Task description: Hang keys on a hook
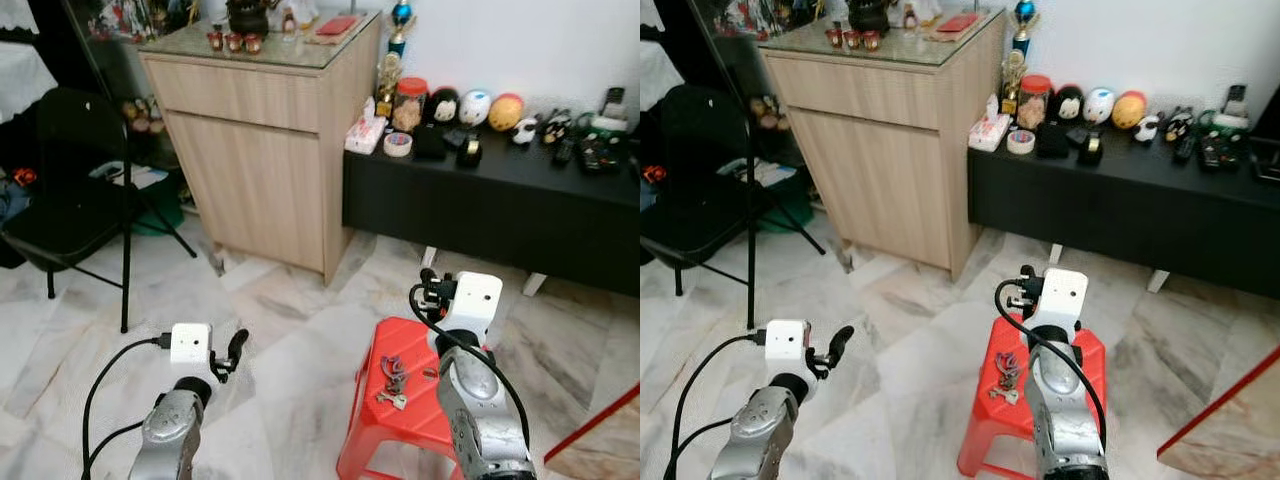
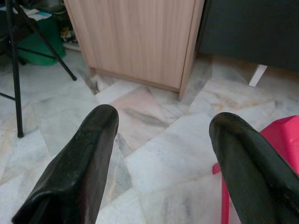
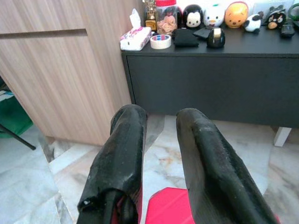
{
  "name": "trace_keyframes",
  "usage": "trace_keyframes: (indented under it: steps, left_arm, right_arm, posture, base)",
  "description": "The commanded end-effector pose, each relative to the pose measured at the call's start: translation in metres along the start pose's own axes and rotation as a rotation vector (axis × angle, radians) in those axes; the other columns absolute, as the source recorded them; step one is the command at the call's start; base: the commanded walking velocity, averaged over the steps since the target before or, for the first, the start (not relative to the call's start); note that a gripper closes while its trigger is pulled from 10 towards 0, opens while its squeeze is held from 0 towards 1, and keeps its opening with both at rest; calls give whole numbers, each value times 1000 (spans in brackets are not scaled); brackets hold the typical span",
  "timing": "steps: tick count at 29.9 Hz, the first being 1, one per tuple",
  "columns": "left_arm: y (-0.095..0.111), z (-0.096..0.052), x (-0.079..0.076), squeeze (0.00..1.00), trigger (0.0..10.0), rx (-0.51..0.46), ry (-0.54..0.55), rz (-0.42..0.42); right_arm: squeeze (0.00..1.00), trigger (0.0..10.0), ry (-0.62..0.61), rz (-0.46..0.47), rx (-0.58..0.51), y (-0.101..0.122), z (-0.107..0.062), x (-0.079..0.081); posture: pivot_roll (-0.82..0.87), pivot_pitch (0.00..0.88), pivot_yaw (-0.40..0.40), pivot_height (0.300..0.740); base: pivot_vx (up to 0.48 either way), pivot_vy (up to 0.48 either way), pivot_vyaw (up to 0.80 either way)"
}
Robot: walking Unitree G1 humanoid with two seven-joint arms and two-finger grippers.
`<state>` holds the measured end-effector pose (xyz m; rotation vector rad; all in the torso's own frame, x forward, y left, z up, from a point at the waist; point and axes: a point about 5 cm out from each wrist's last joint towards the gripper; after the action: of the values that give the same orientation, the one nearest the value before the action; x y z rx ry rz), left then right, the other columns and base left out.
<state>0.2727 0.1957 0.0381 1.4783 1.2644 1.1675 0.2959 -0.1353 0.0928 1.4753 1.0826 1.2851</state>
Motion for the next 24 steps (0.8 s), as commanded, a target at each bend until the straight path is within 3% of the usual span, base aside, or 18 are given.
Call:
trace_keyframes:
  steps: [1, 8, 16, 24]
  left_arm:
    - [-1, -1, 0, 0, 10000, -3, -3, 10]
    - [1, -1, 0, 0, 10000, -12, 3, 2]
    - [16, -1, -1, 0, 10000, -115, -5, -34]
    - [30, -2, -2, 0, 10000, -186, -14, -5]
  right_arm:
    - [0, 10000, 3, 0, -2, 1, -1, 1]
    - [0, 10000, 0, 1, 0, 0, -1, 0]
    - [0, 10000, -7, 4, -7, 1, -1, -1]
    - [0, 10000, -13, 6, -11, 2, -1, -2]
  posture:
    - [64, 23, 22, 740]
    - [63, 29, 23, 740]
    - [65, 31, 21, 740]
    - [70, 35, 17, 740]
  base:
    - [0, 0, 0]
    - [0, 0, 0]
    - [0, 0, 0]
    - [0, 0, 0]
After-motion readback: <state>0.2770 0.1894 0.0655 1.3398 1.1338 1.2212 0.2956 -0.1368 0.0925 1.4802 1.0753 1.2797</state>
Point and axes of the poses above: a point about 5 cm out from each wrist's last joint towards the gripper, its own z axis pointing out of the wrist towards the gripper, its own y axis along the axis of the wrist's last joint, x = y × z, and after that the axes turned 7 degrees about z, right-handed
